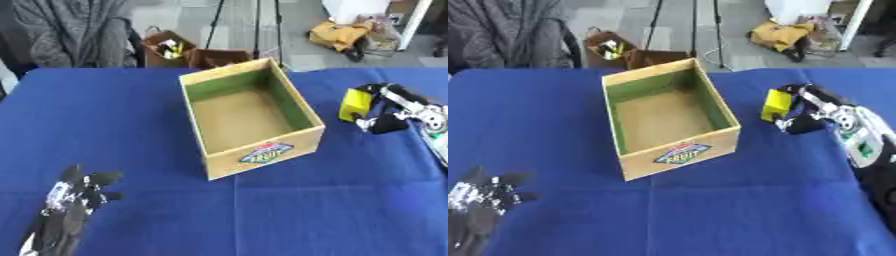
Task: Pick up objects on the table and place them in the box.
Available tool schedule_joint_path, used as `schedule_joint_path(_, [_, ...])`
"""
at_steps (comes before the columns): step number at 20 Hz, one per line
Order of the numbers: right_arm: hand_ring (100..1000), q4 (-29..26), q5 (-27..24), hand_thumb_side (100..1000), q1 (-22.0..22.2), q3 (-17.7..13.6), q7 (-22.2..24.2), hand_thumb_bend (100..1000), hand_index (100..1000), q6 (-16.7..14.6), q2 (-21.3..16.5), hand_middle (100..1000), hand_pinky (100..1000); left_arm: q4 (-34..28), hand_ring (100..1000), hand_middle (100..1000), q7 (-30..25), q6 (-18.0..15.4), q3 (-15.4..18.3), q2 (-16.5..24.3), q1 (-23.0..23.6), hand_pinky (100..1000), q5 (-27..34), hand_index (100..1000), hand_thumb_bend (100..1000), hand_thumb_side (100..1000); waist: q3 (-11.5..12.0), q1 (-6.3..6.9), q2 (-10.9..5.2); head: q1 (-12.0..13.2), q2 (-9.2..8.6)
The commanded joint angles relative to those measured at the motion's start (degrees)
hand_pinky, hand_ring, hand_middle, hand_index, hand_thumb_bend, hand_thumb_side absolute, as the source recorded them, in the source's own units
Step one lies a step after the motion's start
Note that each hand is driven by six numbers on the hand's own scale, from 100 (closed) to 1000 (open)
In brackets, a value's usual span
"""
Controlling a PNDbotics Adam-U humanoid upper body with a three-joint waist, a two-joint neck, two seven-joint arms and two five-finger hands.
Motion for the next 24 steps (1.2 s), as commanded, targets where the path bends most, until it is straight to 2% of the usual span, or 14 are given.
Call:
schedule_joint_path(1, [680,-2.72,-2.27,246,-1.02,-0.11,-1.34,100,247,-0.09,-1.32,222,508,-1.13,914,696,-0.01,0.05,0.40,0.40,-0.79,736,-0.08,652,282,1000,-0.27,-0.29,-1.39,0.18,0.09])
schedule_joint_path(8, [672,-8.39,-7.05,230,-1.33,0.94,-1.53,100,233,-0.43,-1.47,211,497,-1.07,914,695,0.10,0.12,0.46,0.49,-0.64,736,-0.03,651,284,1000,-0.86,-0.71,-2.14,0.37,0.23])
schedule_joint_path(14, [669,-13.93,-9.61,205,-3.59,3.20,0.41,100,232,-1.08,-0.06,211,503,-1.00,914,694,0.02,0.17,0.33,0.50,-0.35,736,0.05,651,284,1000,-0.63,-0.82,-2.87,0.12,0.35])
schedule_joint_path(19, [669,-16.16,-8.44,192,-6.41,6.07,3.46,100,240,-1.91,2.79,216,521,-0.88,915,694,-0.23,0.20,0.07,0.43,-0.07,736,0.10,651,284,1000,-0.18,-0.70,-3.46,-0.36,0.46])
schedule_joint_path(24, [679,-15.10,-4.77,194,-8.91,9.76,7.35,100,256,-3.87,7.77,229,544,-0.78,916,694,-0.52,0.23,-0.23,0.24,0.14,736,0.21,651,285,1000,0.25,-0.37,-3.95,-1.06,0.48])
